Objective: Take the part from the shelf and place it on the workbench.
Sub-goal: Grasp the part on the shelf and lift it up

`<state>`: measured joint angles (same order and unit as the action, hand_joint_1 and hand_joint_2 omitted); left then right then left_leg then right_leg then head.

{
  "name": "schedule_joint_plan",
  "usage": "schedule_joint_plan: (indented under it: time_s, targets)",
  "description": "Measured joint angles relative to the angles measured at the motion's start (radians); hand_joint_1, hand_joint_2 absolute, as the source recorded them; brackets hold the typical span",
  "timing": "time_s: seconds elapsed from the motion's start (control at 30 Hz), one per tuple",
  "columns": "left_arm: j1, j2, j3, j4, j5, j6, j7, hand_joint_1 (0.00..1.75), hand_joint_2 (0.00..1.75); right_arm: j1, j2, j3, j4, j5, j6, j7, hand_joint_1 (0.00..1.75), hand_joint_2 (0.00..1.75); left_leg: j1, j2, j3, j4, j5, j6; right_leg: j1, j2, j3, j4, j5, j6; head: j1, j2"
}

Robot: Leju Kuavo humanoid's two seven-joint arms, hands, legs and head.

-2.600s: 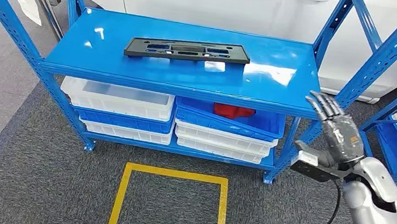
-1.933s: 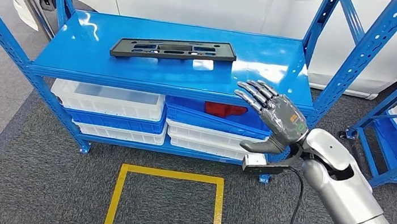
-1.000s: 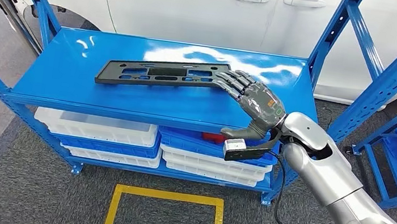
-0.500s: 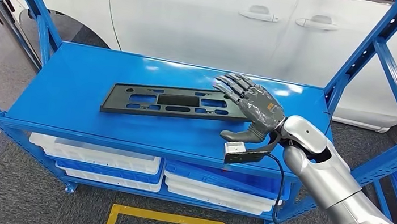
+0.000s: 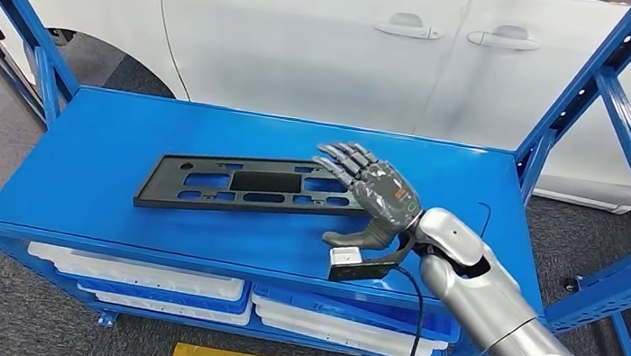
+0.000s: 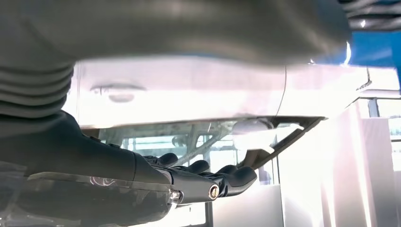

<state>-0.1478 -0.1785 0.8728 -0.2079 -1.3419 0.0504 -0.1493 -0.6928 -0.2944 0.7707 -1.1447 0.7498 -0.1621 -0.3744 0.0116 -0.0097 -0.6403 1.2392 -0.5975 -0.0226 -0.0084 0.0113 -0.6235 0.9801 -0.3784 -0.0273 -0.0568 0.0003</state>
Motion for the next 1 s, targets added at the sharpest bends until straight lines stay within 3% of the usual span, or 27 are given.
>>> schedule_joint_plan:
  time_s: [0.07, 0.13, 0.27, 0.33, 0.43, 0.47, 0.5, 0.57, 0.63, 0.67, 0.77, 0.83, 0.93, 0.97, 1.0]
  targets:
    - [0.001, 0.0, -0.003, 0.0, -0.001, -0.001, 0.0, 0.0, 0.0, 0.025, 0.02, 0.005, 0.009, 0.009, -0.016, 0.005, 0.0, 1.75, 0.003, 0.002, 0.03, -0.125, 0.098, -0.003, -0.002, 0.0, 0.009, 0.006, -0.011, 0.006, 0.0, 0.0]
    - [0.0, 0.0, -0.005, 0.0, 0.0, -0.002, 0.0, 0.0, 0.0, 0.049, 0.041, 0.009, 0.019, 0.017, -0.027, 0.005, 0.0, 1.75, 0.0, 0.003, 0.058, -0.228, 0.15, 0.005, -0.002, 0.001, 0.012, 0.011, -0.019, 0.015, 0.0, 0.0]
    - [0.002, 0.0, -0.007, 0.0, 0.002, -0.002, 0.0, 0.0, 0.0, 0.094, 0.08, 0.018, 0.036, 0.04, -0.05, 0.004, 0.0, 1.75, -0.005, 0.003, 0.068, -0.247, 0.165, 0.036, -0.001, 0.001, 0.011, 0.018, -0.03, 0.039, 0.0, 0.0]
    - [0.002, -0.001, -0.008, 0.0, 0.004, -0.001, -0.002, 0.0, 0.0, 0.109, 0.095, 0.021, 0.041, 0.06, -0.069, 0.014, 0.0, 1.75, -0.002, 0.003, 0.074, -0.253, 0.168, 0.046, -0.003, -0.001, -0.01, 0.069, -0.063, 0.048, 0.0, 0.0]
    - [0.004, -0.002, -0.007, 0.0, 0.011, 0.001, -0.004, 0.0, 0.0, 0.147, 0.117, 0.03, 0.043, 0.102, -0.089, 0.049, 0.0, 1.75, -0.005, 0.004, 0.076, -0.252, 0.164, 0.056, -0.005, -0.005, -0.109, 0.264, -0.15, 0.053, 0.0, 0.0]
    - [0.006, -0.002, -0.007, 0.0, 0.013, 0.002, -0.005, 0.0, 0.0, 0.16, 0.124, 0.033, 0.043, 0.116, -0.091, 0.061, 0.0, 1.75, -0.007, 0.003, 0.077, -0.251, 0.161, 0.058, -0.005, -0.005, -0.131, 0.303, -0.156, 0.053, 0.0, 0.0]
    - [0.007, -0.002, -0.007, 0.0, 0.014, 0.002, -0.006, 0.0, 0.0, 0.17, 0.13, 0.035, 0.042, 0.13, -0.091, 0.074, 0.0, 1.75, -0.009, 0.002, 0.079, -0.249, 0.158, 0.058, -0.004, -0.005, -0.135, 0.305, -0.142, 0.051, 0.0, 0.0]
    - [0.01, -0.002, -0.007, 0.0, 0.016, 0.003, -0.009, 0.0, 0.0, 0.179, 0.14, 0.035, 0.035, 0.159, -0.092, 0.101, 0.0, 1.75, -0.013, 0.001, 0.086, -0.244, 0.148, 0.057, -0.002, -0.006, -0.087, 0.198, -0.071, 0.04, 0.0, 0.0]
    - [0.011, -0.002, -0.007, 0.0, 0.017, 0.002, -0.01, 0.0, 0.0, 0.18, 0.147, 0.032, 0.026, 0.186, -0.094, 0.124, 0.0, 1.75, -0.018, 0.002, 0.091, -0.239, 0.137, 0.051, 0.005, -0.007, -0.029, 0.079, -0.027, 0.027, 0.0, 0.0]
    - [0.011, -0.003, -0.008, 0.0, 0.017, 0.002, -0.01, 0.0, 0.0, 0.18, 0.152, 0.03, 0.022, 0.205, -0.1, 0.139, 0.0, 1.75, -0.02, 0.003, 0.092, -0.237, 0.133, 0.047, 0.008, -0.007, -0.015, 0.049, -0.024, 0.023, 0.0, 0.0]
    - [0.01, -0.005, -0.008, 0.0, 0.015, 0.002, -0.006, 0.0, 0.0, 0.18, 0.171, 0.027, 0.019, 0.297, -0.127, 0.209, 0.0, 1.75, -0.019, 0.005, 0.095, -0.237, 0.123, 0.032, 0.008, -0.006, -0.004, 0.029, -0.032, 0.013, 0.0, 0.0]
    - [0.008, -0.006, -0.009, 0.0, 0.013, 0.002, -0.004, 0.0, 0.0, 0.174, 0.191, 0.025, 0.025, 0.358, -0.137, 0.249, 0.0, 1.75, -0.017, 0.005, 0.079, -0.194, 0.094, 0.02, 0.002, -0.006, 0.006, 0.02, -0.034, 0.004, 0.0, 0.0]
    - [0.008, -0.007, -0.01, 0.0, 0.012, -0.001, -0.003, 0.0, 0.0, 0.15, 0.231, 0.024, 0.06, 0.417, -0.138, 0.287, 0.0, 1.75, -0.008, 0.005, -0.018, -0.01, 0.017, 0.005, 0.002, -0.007, 0.013, 0.018, -0.039, -0.004, 0.0, 0.0]
    - [0.008, -0.007, -0.011, 0.0, 0.011, -0.002, -0.003, 0.0, 0.0, 0.136, 0.244, 0.022, 0.081, 0.436, -0.137, 0.302, 0.0, 1.75, -0.005, 0.005, -0.047, 0.034, 0.01, 0.001, 0.002, -0.006, 0.014, 0.019, -0.041, -0.004, 0.0, 0.0]
    - [0.008, -0.007, -0.013, 0.0, 0.01, -0.004, -0.002, 0.0, 0.0, 0.12, 0.256, 0.019, 0.105, 0.454, -0.136, 0.317, 0.0, 1.75, -0.002, 0.005, -0.061, 0.046, 0.022, -0.001, 0.002, -0.006, 0.016, 0.019, -0.042, -0.004, 0.0, 0.0]
